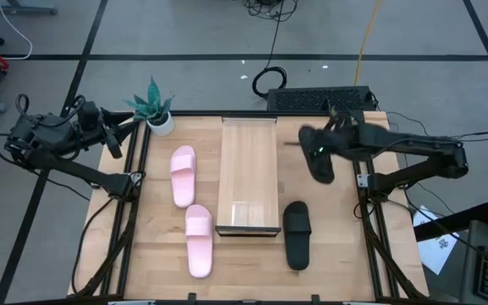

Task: Pick and place slides into the shelf
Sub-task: Put the top black slides on the shelf

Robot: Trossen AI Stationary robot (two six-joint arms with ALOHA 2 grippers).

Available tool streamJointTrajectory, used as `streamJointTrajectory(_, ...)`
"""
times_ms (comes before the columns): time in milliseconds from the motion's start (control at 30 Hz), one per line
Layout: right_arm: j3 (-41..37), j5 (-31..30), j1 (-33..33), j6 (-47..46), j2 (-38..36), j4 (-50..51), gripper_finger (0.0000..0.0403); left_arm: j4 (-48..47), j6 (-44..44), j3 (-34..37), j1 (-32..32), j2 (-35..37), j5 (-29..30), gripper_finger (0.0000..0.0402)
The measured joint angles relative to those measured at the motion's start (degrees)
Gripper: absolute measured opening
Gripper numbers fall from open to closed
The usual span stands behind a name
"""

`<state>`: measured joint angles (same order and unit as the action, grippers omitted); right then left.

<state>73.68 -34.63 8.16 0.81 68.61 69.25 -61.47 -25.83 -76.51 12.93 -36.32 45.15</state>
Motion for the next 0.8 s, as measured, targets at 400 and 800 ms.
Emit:
streamJointTrajectory(400, 15.9, -1.5, 0.0, 39.4, 4.2, -28.9, 0.0001, 0.6, -1.9, -0.1, 0.0, -1.1, 1.4, 0.0182)
streamJointTrajectory(800, 15.8, 13.1, 0.0, 65.6, 13.8, -34.5, 0.0, 1.5, -3.0, 0.0, 0.0, -3.4, 1.4, 0.0182)
